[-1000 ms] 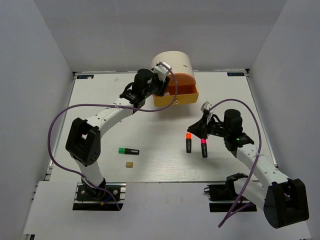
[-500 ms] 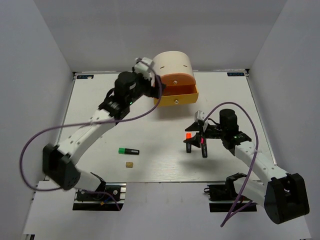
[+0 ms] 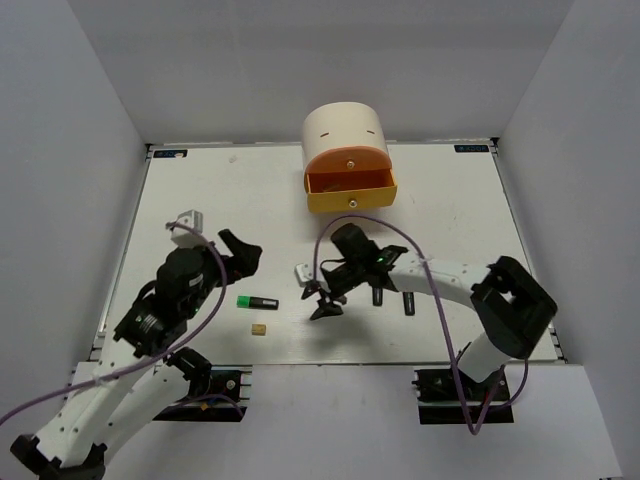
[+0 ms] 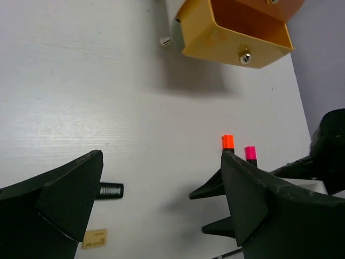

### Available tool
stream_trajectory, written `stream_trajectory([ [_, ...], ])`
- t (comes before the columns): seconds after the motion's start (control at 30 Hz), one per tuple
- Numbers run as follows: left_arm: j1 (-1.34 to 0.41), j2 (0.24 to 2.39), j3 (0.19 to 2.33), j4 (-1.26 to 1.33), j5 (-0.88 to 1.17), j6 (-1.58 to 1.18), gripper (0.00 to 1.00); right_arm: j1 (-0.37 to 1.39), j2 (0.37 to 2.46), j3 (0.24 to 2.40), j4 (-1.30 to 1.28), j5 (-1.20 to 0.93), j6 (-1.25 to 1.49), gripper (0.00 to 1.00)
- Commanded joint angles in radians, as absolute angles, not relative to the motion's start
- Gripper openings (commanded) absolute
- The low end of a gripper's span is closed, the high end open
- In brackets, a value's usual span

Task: Sort the stationery into containers
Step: Pick up the stationery from the center of the board.

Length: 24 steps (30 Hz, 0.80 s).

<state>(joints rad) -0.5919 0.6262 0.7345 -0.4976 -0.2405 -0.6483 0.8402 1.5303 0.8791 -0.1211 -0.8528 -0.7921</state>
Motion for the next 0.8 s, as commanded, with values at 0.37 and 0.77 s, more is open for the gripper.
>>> stream_trajectory([
  [0.37, -0.588, 0.336, 0.755, -1.052, -0.477, -1.011, 1.00, 1.163, 1.894, 1.193, 0.028, -0.555, -0.506, 0.62],
  [0.77, -0.588, 0.324, 0.822, -1.129, -0.518, -1.031, 1.00, 1.216, 2.046, 1.316, 0.046, -0.413, -0.445, 0.65],
])
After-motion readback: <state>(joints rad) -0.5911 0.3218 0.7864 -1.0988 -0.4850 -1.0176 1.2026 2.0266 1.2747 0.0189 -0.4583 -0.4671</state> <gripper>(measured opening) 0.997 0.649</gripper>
